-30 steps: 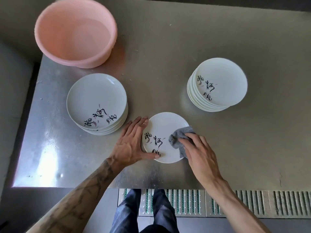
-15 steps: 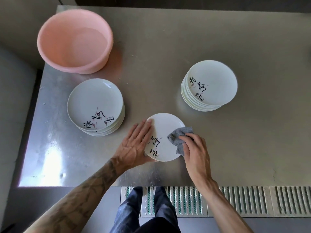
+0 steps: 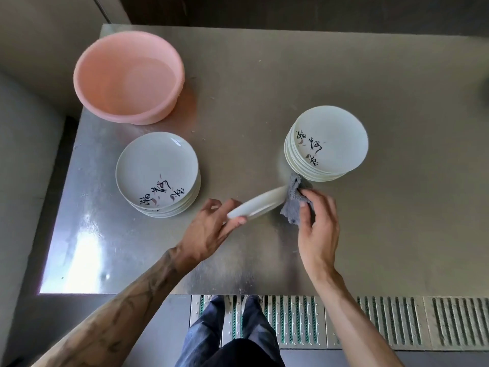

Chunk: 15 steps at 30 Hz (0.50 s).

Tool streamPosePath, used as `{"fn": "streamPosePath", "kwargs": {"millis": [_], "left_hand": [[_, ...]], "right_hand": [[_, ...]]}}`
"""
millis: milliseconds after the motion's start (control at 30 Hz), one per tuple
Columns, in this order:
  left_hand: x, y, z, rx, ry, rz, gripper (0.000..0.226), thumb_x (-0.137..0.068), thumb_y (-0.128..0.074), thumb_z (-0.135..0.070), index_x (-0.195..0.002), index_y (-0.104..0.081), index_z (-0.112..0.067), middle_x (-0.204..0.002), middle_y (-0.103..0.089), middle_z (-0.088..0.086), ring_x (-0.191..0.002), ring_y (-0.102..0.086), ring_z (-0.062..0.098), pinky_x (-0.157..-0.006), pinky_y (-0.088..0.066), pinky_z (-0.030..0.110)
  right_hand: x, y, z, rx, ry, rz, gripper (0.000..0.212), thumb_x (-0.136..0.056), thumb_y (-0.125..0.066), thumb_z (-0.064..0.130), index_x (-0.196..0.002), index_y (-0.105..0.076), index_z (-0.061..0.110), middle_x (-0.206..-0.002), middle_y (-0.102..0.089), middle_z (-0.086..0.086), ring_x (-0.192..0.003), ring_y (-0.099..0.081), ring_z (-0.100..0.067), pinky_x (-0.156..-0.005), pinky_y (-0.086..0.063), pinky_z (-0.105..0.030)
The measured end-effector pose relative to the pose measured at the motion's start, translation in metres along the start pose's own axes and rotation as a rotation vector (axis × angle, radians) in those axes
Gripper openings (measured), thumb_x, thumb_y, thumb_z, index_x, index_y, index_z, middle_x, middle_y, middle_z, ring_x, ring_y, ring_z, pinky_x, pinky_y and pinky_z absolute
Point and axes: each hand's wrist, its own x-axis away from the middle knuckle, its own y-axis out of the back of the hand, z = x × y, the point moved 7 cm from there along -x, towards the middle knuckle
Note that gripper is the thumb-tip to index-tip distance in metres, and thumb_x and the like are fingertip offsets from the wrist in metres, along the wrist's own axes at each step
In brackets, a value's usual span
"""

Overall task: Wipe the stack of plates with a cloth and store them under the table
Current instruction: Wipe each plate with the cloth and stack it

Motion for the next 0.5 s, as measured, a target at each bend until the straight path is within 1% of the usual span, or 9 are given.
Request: {"fn": "streamPosePath", "kwargs": {"millis": [67, 100, 167, 200, 233, 267, 333, 400, 500], "left_hand": [[-0.002, 0.001, 0.008, 0.177, 0.113, 0.008, 0.041, -0.104, -0.042, -0.063, -0.138, -0.043, -0.041, -0.112, -0.068, -0.005, -0.087, -0.062, 0.02, -0.076, -0.048, 0.031], [-0.002, 0.001, 0.01, 0.233, 0.12, 0.002, 0.044, -0.105, -0.047, -0.055, -0.146, -0.037, -0.044, -0.115, -0.067, -0.014, -0.084, -0.062, 0.011, -0.075, -0.049, 0.031], [-0.002, -0.002, 0.013, 0.289, 0.106, -0.014, 0.053, -0.107, -0.055, -0.038, -0.155, -0.035, -0.035, -0.095, -0.066, -0.02, -0.076, -0.057, -0.004, -0.07, -0.044, 0.017], [-0.002, -0.004, 0.015, 0.309, 0.112, -0.018, 0.055, -0.106, -0.057, -0.034, -0.157, -0.035, -0.028, -0.095, -0.065, -0.013, -0.079, -0.058, -0.007, -0.072, -0.041, 0.01], [-0.001, -0.007, 0.017, 0.319, 0.118, -0.008, 0.061, -0.104, -0.06, -0.033, -0.159, -0.033, -0.023, -0.107, -0.064, -0.006, -0.091, -0.06, -0.007, -0.08, -0.042, 0.006], [0.0, -0.011, 0.02, 0.315, 0.117, 0.021, 0.072, -0.101, -0.065, -0.037, -0.161, -0.029, -0.021, -0.126, -0.062, -0.004, -0.109, -0.06, -0.003, -0.095, -0.042, 0.008], [0.002, -0.021, 0.03, 0.268, 0.149, 0.131, 0.108, -0.084, -0.078, -0.055, -0.165, -0.015, -0.019, -0.163, -0.038, 0.002, -0.142, -0.045, 0.015, -0.117, -0.036, 0.029], [0.005, -0.028, 0.039, 0.157, 0.181, 0.222, 0.138, -0.064, -0.079, -0.075, -0.165, -0.003, -0.018, -0.17, -0.019, 0.004, -0.151, -0.031, 0.024, -0.118, -0.034, 0.045], [0.005, -0.034, 0.049, 0.045, 0.194, 0.254, 0.149, -0.059, -0.081, -0.074, -0.163, 0.009, -0.016, -0.171, -0.015, 0.007, -0.15, -0.033, 0.027, -0.109, -0.037, 0.047]], "right_hand": [[-0.004, -0.01, 0.004, -0.007, 0.006, 0.011, 0.027, -0.101, -0.057, 0.004, -0.124, -0.068, 0.013, -0.121, -0.061, 0.0, -0.113, -0.062, -0.02, -0.101, -0.048, -0.031], [-0.004, -0.015, 0.007, -0.007, 0.017, 0.02, 0.027, -0.101, -0.057, 0.004, -0.124, -0.068, 0.014, -0.121, -0.06, 0.001, -0.114, -0.061, -0.019, -0.101, -0.047, -0.03], [-0.004, -0.026, 0.009, -0.001, 0.038, 0.055, 0.028, -0.101, -0.056, 0.004, -0.124, -0.067, 0.016, -0.121, -0.06, 0.002, -0.115, -0.06, -0.017, -0.101, -0.046, -0.028], [-0.004, -0.033, 0.008, 0.008, 0.045, 0.081, 0.029, -0.101, -0.056, 0.004, -0.124, -0.067, 0.017, -0.121, -0.06, 0.002, -0.115, -0.06, -0.018, -0.101, -0.046, -0.028], [-0.003, -0.039, 0.007, 0.022, 0.05, 0.109, 0.029, -0.1, -0.056, 0.004, -0.124, -0.067, 0.017, -0.12, -0.06, 0.002, -0.114, -0.06, -0.019, -0.1, -0.047, -0.028], [-0.001, -0.046, 0.005, 0.041, 0.05, 0.136, 0.029, -0.1, -0.056, 0.004, -0.123, -0.067, 0.017, -0.12, -0.06, 0.002, -0.113, -0.059, -0.02, -0.099, -0.047, -0.029], [-0.002, -0.059, -0.002, 0.076, 0.039, 0.189, 0.029, -0.1, -0.056, 0.005, -0.123, -0.067, 0.017, -0.12, -0.06, 0.001, -0.112, -0.059, -0.022, -0.098, -0.047, -0.03], [-0.006, -0.071, -0.008, 0.097, 0.02, 0.242, 0.029, -0.099, -0.057, 0.004, -0.122, -0.068, 0.016, -0.12, -0.061, -0.001, -0.112, -0.058, -0.025, -0.098, -0.047, -0.033], [-0.008, -0.091, -0.005, 0.169, 0.047, 0.301, 0.031, -0.098, -0.059, 0.009, -0.127, -0.067, 0.017, -0.127, -0.06, -0.001, -0.114, -0.055, -0.026, -0.1, -0.045, -0.034]]}}
